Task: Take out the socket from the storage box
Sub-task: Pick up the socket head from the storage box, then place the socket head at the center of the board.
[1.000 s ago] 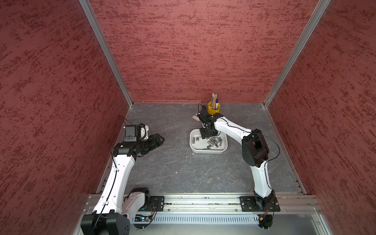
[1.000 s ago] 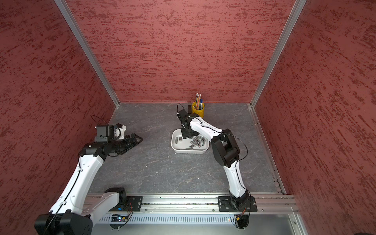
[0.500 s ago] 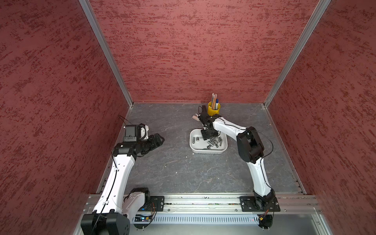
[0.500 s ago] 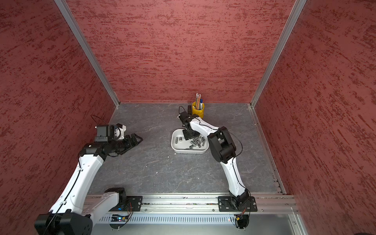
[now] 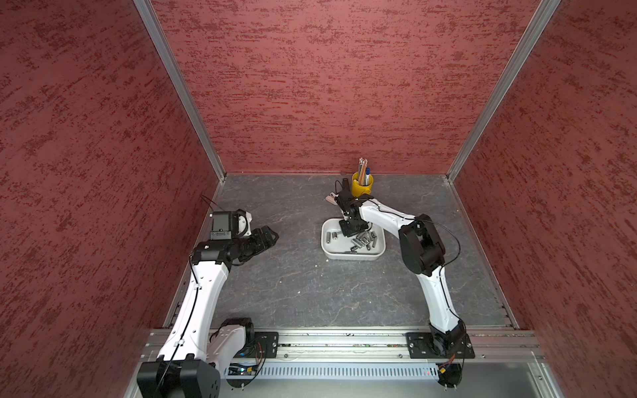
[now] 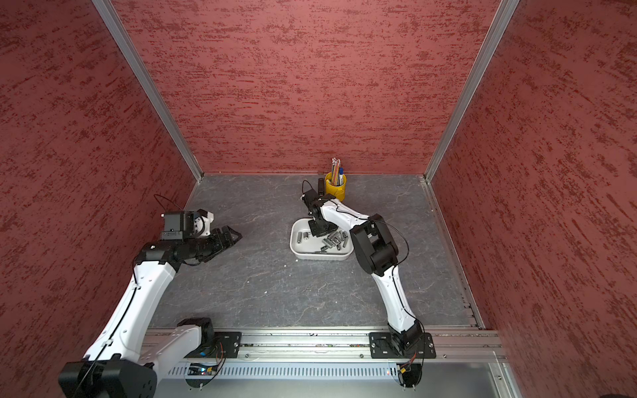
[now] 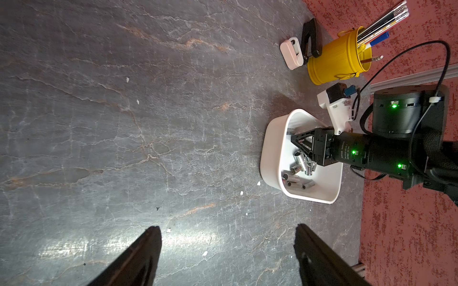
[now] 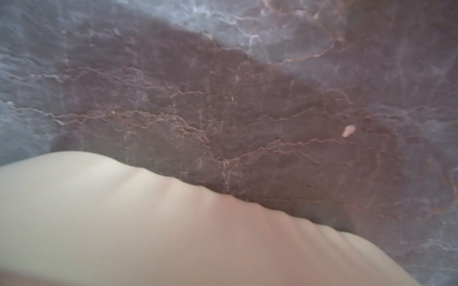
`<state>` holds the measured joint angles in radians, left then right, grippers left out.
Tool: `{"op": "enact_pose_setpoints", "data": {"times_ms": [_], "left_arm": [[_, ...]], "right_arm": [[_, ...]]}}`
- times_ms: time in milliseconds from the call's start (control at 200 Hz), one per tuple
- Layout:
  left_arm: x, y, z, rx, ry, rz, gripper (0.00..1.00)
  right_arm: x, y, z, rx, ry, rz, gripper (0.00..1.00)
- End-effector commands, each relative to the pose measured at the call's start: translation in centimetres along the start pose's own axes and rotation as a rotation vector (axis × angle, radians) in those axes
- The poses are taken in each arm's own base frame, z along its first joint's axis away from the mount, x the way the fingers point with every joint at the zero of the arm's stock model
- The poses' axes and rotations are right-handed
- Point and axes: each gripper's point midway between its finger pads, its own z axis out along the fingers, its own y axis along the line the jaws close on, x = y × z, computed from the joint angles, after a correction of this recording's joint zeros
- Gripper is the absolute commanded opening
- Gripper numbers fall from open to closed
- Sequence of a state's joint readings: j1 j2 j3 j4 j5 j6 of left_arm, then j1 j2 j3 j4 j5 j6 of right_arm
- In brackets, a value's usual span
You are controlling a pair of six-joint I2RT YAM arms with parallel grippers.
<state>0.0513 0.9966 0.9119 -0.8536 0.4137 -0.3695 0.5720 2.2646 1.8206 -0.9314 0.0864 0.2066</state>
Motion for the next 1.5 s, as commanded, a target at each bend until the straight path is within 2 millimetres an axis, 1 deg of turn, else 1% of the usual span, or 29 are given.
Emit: {"op": "enact_pose_setpoints", "data": {"times_ms": [0,130,195,361,446,511,536,566,641,701,746,797,877,1037,1147,1202,1252,1333,1493], "left_arm": [[-0.2,0.2,-0.1,-0.009,-0.008,0.003,0.87],[-0.2,0.2,0.0,-0.008,-0.008,0.001,0.87],[-0.2,0.2,0.0,-0.006,-0.008,0.001,0.87],[-0.2,-0.4,-0.3,0.025,-0.019,0.018,0.87],[-0.1,-0.4,-0.3,0.028,-0.018,0.020,0.86],[-0.1,-0.4,-0.2,0.029,-0.015,0.019,0.86],[0.0,-0.5,-0.2,0.031,-0.014,0.018,0.86],[-0.1,-0.5,-0.2,0.030,-0.013,0.018,0.86],[0.0,-0.4,-0.1,0.031,-0.008,0.017,0.86],[0.0,-0.4,-0.2,0.029,-0.010,0.018,0.86],[0.0,-0.4,-0.1,0.029,-0.008,0.017,0.86],[0.0,-0.4,-0.1,0.027,-0.007,0.017,0.86],[0.0,-0.3,-0.1,0.026,-0.006,0.014,0.86],[0.1,-0.3,-0.1,0.027,-0.006,0.014,0.86],[0.1,-0.3,-0.1,0.028,-0.005,0.013,0.86],[0.1,-0.3,0.0,0.028,-0.005,0.013,0.86],[0.0,-0.3,0.0,0.028,-0.006,0.013,0.86],[0.1,-0.2,0.0,0.027,-0.002,0.010,0.86],[0.1,-0.2,0.0,0.026,-0.003,0.009,0.86]], "right_arm": [[-1.2,0.0,-1.8,-0.019,-0.055,0.002,0.24],[-2.5,0.6,-5.2,-0.072,-0.152,-0.050,0.22],[-2.8,0.7,-6.6,-0.084,-0.195,-0.080,0.20],[-2.5,1.9,-10.2,-0.180,-0.266,-0.173,0.19],[-1.5,3.2,-11.9,-0.260,-0.293,-0.252,0.19],[-0.8,3.8,-12.9,-0.289,-0.317,-0.309,0.19],[-0.4,4.1,-13.3,-0.304,-0.327,-0.336,0.21],[0.3,4.5,-13.7,-0.326,-0.334,-0.379,0.23],[2.1,6.0,-14.4,-0.384,-0.367,-0.502,0.22],[3.9,7.6,-15.1,-0.434,-0.417,-0.646,0.21],[5.5,8.8,-15.3,-0.455,-0.458,-0.772,0.21],[7.4,9.9,-14.7,-0.458,-0.483,-0.893,0.19],[10.0,11.2,-13.7,-0.475,-0.485,-1.054,0.18],[12.3,12.6,-11.3,-0.515,-0.401,-1.154,0.16],[13.0,13.1,-9.5,-0.508,-0.349,-1.192,0.16],[13.3,13.4,-9.1,-0.513,-0.331,-1.203,0.15],[13.1,13.6,-8.9,-0.520,-0.335,-1.198,0.14],[12.9,14.1,-9.1,-0.538,-0.345,-1.189,0.12],[12.4,15.2,-10.6,-0.590,-0.395,-1.176,0.12]]}}
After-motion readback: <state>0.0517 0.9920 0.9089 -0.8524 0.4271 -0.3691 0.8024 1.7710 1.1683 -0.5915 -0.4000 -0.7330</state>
